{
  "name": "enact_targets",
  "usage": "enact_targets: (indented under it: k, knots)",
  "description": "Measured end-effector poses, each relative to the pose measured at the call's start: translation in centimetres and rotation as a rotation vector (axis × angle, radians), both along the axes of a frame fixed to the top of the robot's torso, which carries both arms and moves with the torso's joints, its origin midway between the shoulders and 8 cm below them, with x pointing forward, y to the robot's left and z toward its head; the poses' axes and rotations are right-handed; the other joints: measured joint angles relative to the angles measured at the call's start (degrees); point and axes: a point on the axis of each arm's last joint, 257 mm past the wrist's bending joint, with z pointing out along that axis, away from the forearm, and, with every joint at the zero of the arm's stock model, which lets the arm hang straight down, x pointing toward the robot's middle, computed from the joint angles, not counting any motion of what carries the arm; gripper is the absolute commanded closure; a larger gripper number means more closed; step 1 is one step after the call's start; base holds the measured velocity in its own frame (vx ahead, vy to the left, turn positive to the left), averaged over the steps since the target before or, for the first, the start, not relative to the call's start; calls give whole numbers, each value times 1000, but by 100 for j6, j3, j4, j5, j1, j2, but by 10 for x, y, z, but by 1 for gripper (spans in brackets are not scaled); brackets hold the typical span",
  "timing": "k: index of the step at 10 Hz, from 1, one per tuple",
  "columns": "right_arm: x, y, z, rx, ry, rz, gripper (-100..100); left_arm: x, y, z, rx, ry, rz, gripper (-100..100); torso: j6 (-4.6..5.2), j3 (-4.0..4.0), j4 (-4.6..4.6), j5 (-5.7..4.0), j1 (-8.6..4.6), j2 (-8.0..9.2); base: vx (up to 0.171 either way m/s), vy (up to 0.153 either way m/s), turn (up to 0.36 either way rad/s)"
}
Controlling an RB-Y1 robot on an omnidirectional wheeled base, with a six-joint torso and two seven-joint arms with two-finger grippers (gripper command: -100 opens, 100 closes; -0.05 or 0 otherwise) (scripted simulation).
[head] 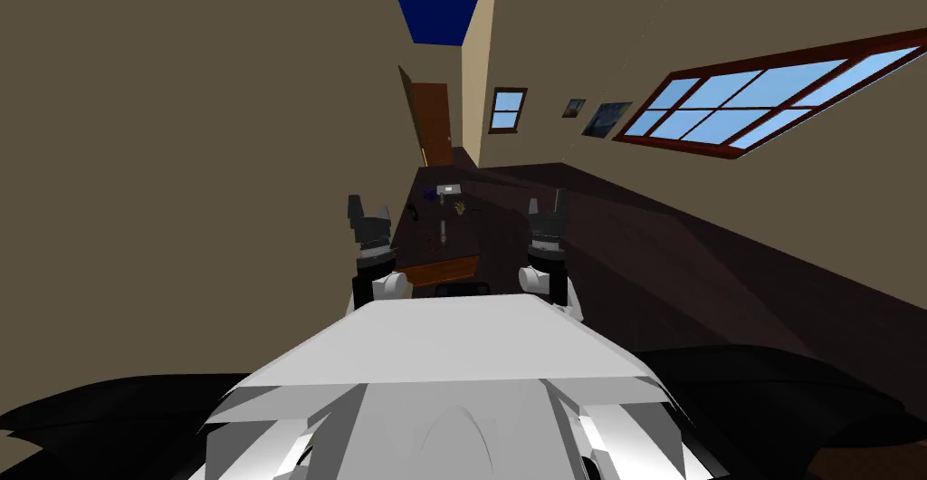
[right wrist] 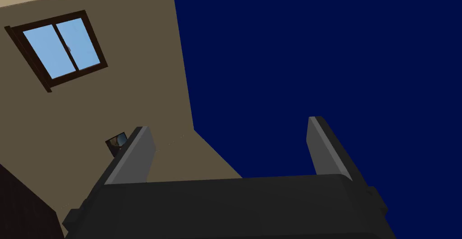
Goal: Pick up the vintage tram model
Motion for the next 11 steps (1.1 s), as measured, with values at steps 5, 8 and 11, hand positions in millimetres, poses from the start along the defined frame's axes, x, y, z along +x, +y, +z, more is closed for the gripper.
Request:
enact_targets:
  k: [5,8,11]
  knots:
    - [0,0,0,0,0,0,0,4,-26,-14,151,44,-36,-100,3,18,7,2,11,31,-75,22,-281]
    - [0,0,0,0,0,0,0,11,-45,-35,304,92,-57,-100,2,14,6,3,14,25,-60,20,-367]
    - [0,0,0,0,0,0,0,13,-71,-73,503,158,-79,-100,2,9,4,4,20,15,-33,28,-269]
